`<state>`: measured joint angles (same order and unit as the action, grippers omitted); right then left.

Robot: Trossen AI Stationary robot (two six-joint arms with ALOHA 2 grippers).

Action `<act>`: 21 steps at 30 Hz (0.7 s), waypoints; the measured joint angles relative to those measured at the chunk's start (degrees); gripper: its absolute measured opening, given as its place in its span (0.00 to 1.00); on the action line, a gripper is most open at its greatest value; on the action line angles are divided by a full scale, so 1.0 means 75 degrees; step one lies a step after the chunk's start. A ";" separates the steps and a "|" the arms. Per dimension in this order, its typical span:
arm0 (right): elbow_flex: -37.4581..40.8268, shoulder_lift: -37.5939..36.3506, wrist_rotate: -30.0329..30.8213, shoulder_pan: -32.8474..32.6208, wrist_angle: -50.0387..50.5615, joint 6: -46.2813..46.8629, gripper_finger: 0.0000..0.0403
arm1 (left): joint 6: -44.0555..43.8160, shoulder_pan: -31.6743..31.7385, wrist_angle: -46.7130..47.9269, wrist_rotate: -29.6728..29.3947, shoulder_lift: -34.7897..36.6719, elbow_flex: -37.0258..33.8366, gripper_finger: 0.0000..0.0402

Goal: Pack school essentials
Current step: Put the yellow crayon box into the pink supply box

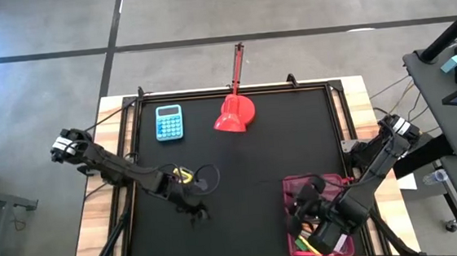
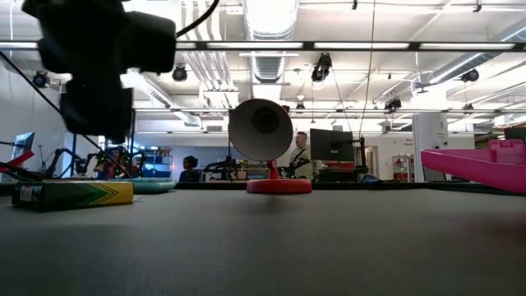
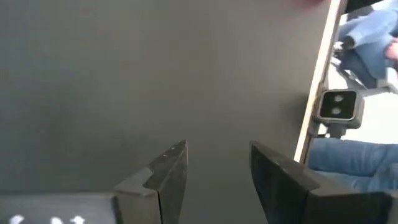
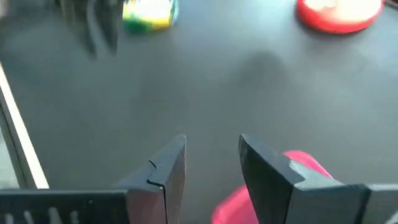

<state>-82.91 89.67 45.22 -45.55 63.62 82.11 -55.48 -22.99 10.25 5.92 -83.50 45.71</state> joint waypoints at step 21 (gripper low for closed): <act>0.0108 0.0431 0.0111 0.0978 -0.3029 -0.0702 0.33 | -0.1416 -0.0197 0.5101 -0.2448 0.1093 0.0093 0.39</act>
<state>-82.11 92.90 46.05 -38.22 40.91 76.85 -66.11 -24.47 48.51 -12.44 -75.31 46.41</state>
